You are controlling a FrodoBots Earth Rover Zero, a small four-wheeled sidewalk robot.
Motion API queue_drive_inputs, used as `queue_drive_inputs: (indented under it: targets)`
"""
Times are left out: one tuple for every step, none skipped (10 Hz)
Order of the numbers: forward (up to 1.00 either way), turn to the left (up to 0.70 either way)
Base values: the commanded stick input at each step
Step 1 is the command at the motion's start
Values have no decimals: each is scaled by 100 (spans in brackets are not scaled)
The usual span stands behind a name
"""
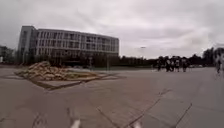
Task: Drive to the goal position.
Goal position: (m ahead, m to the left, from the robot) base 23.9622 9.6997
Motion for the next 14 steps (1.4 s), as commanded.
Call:
queue_drive_inputs:
  targets:
    - [100,-5]
    - [100,0]
    - [100,0]
    - [100,-22]
    - [100,-4]
    - [100,0]
    - [100,0]
    - [100,0]
    - [100,0]
    - [100,0]
    - [100,0]
    - [100,0]
    - [100,0]
    - [100,0]
